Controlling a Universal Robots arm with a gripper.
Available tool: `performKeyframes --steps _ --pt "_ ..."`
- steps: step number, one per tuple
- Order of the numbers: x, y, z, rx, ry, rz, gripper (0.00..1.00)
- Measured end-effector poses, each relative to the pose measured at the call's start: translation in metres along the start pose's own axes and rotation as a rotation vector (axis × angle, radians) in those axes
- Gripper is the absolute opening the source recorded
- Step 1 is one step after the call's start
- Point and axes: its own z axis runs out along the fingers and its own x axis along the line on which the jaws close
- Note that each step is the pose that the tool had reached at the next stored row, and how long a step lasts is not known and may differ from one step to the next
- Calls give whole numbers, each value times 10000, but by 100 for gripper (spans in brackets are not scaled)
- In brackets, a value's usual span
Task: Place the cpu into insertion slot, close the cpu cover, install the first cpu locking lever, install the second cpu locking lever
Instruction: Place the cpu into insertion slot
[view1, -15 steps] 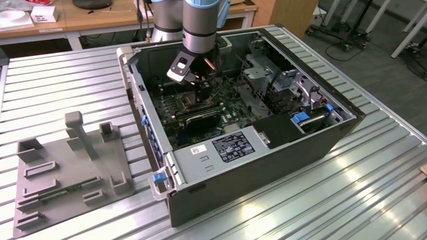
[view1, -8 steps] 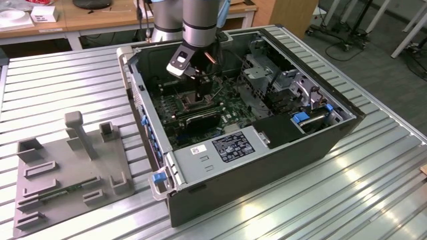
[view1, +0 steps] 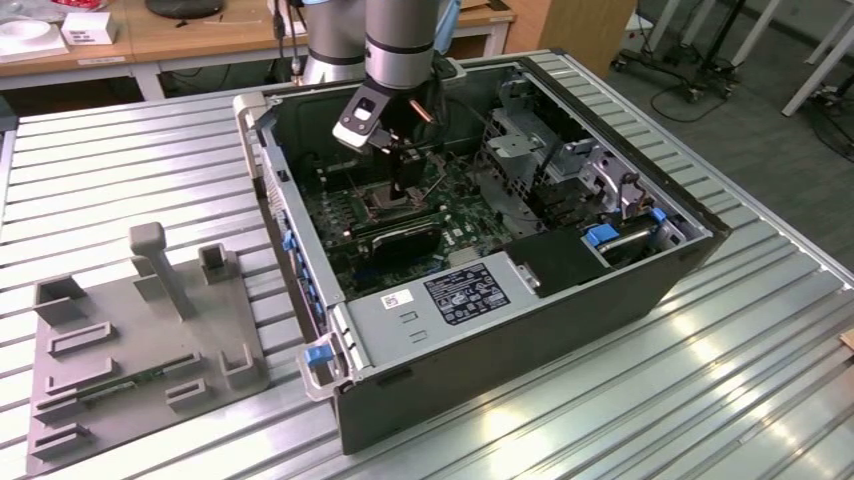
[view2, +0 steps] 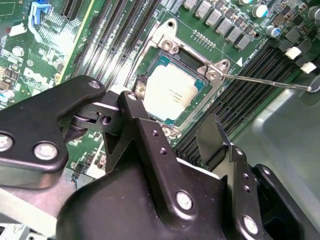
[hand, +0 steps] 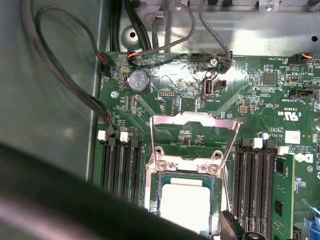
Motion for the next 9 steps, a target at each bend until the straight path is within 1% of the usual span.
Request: performKeyframes --steps 5,7,9 --pt "0 0 -1 0 0 0 66" --pt "0 0 -2 1 -1 0 53" --pt "0 0 -2 1 -1 0 53"
